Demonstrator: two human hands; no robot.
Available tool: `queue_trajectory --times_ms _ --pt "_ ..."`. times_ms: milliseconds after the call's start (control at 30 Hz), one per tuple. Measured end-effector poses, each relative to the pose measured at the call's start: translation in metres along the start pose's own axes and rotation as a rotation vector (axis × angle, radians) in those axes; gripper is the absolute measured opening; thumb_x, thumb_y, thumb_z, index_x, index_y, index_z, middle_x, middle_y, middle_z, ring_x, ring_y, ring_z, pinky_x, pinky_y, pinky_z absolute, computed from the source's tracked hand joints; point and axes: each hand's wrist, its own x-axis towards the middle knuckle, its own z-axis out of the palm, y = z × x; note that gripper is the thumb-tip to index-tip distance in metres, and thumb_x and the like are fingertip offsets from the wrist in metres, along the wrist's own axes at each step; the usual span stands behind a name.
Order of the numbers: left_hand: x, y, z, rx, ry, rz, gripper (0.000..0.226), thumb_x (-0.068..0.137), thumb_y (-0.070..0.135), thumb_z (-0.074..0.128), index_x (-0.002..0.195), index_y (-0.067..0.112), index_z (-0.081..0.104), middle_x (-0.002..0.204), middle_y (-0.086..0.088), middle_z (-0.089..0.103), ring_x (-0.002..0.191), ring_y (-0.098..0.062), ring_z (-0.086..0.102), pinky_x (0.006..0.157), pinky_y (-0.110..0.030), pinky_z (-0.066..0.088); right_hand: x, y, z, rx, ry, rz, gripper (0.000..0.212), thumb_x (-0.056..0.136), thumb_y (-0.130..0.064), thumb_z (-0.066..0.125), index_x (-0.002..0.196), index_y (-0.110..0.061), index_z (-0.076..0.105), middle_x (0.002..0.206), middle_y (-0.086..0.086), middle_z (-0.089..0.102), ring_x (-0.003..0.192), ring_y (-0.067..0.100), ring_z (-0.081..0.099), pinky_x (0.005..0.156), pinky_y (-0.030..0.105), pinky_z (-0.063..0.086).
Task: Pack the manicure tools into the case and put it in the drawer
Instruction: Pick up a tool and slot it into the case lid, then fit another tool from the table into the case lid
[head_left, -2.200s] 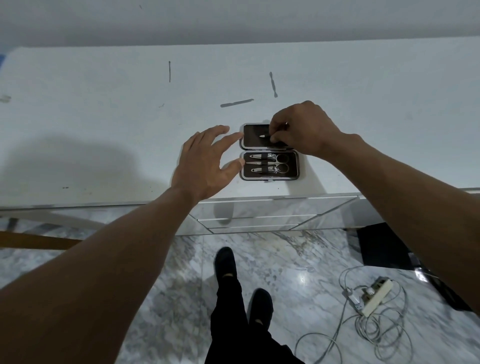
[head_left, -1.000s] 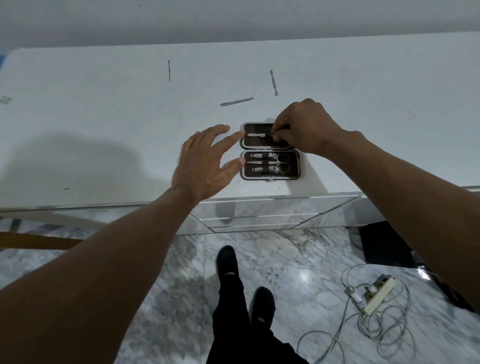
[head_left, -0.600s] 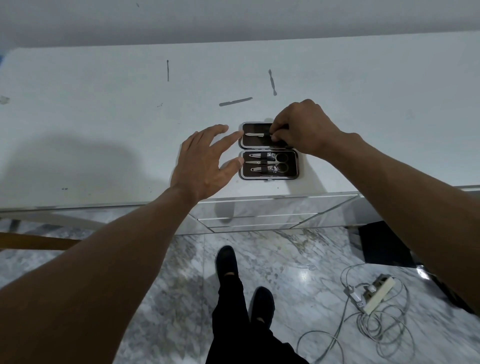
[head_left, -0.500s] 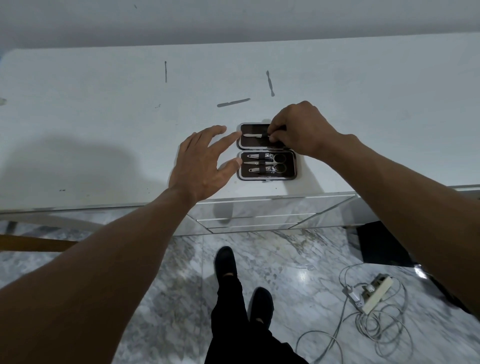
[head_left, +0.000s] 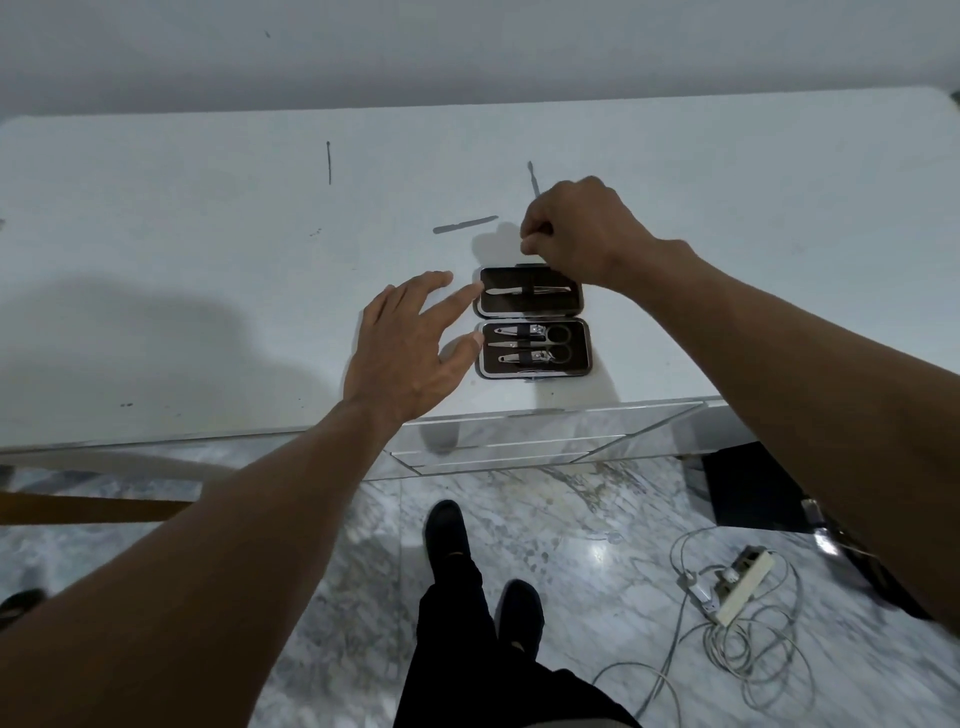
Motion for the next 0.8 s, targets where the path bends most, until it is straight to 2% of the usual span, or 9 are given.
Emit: queue_trajectory --times_ms 300,567,800 --pt "0.000 0.004 -0.005 -0.008 -0.023 -0.016 0.053 0.091 0.047 0.045 0.142 0.036 0.043 0.145 0.003 0.045 0.137 -0.016 0.036 0.115 -0.041 0.024 0.061 -0.027 0.004 -0.071 -0.116 -0.006 0.021 0.086 -0.012 0.064 0.106 -0.010 0.069 0.106 0.016 0.070 0.096 0.032 0.066 0.086 0.035 0.053" --pt "0.002 0.008 -0.011 -0.031 -0.050 -0.027 0.053 0.091 0.050 0.044 0.142 0.035 0.045 0.144 0.003 0.046 0.138 -0.017 0.037 0.115 -0.042 0.025 0.089 -0.037 0.000 -0.142 -0.225 -0.027 0.011 0.078 -0.004 0.064 0.081 -0.011 0.071 0.087 0.013 0.071 0.079 0.030 0.067 0.070 0.033 0.055" --pt "0.003 0.008 -0.012 -0.014 -0.079 -0.026 0.053 0.095 0.050 0.040 0.145 0.034 0.041 0.147 0.001 0.042 0.140 -0.019 0.033 0.116 -0.043 0.022 0.102 -0.046 -0.001 -0.230 -0.277 -0.047 0.010 0.078 -0.007 0.064 0.076 -0.011 0.054 0.084 0.013 0.062 0.079 0.033 0.062 0.074 0.040 0.057"
